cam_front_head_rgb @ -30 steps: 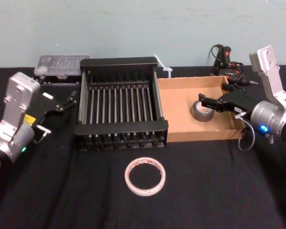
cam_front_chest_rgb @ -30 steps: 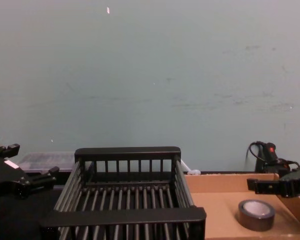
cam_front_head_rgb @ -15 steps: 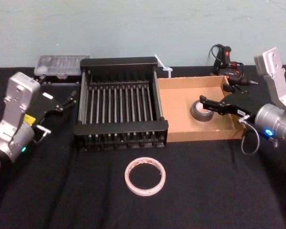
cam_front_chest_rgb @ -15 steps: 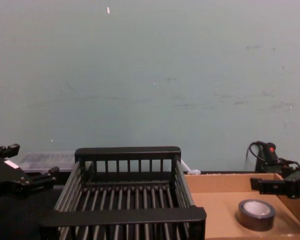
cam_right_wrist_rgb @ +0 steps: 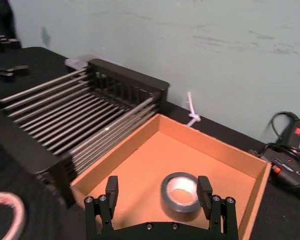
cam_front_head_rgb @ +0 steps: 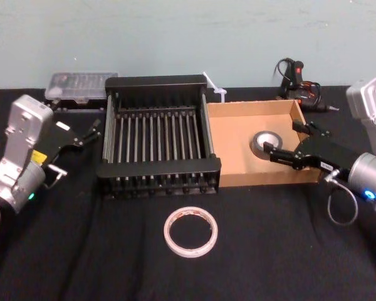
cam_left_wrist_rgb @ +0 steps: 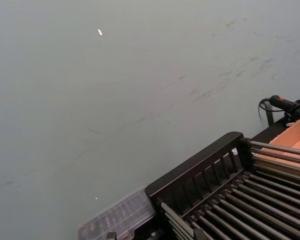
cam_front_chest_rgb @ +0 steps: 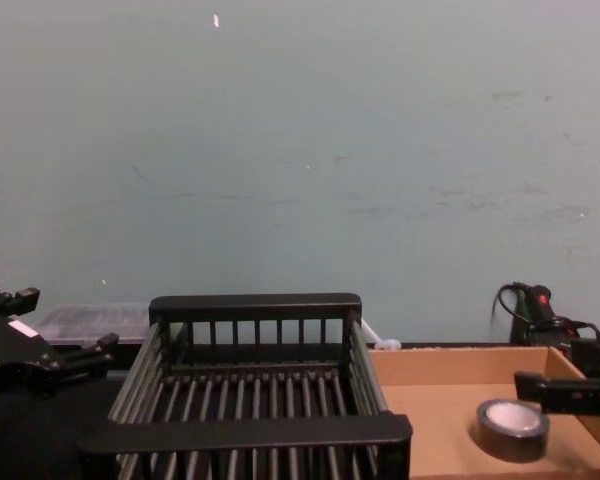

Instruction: Pick up the white tape and place it into the black box , Pick up the silver tape and place it into the brown box.

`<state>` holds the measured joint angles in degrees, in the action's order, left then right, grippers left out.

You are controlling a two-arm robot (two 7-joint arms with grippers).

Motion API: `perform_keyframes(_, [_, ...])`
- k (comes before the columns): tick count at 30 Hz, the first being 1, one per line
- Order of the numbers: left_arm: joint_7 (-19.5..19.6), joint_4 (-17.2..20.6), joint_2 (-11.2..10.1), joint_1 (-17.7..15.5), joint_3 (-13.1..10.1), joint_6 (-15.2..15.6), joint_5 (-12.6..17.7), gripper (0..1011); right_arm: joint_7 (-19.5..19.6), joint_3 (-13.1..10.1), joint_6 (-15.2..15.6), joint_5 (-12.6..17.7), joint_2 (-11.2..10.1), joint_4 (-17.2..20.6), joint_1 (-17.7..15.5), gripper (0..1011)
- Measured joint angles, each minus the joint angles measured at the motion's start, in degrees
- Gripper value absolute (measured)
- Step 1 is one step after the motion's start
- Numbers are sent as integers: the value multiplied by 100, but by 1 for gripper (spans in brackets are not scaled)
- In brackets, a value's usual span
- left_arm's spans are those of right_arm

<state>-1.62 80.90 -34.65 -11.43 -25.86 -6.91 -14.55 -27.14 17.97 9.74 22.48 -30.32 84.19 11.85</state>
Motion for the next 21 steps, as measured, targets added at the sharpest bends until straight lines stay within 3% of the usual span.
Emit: perform_keyframes(21, [0,0,0,0,0,0,0,1001,-704,65,-355,543,-751,637,-571,1002])
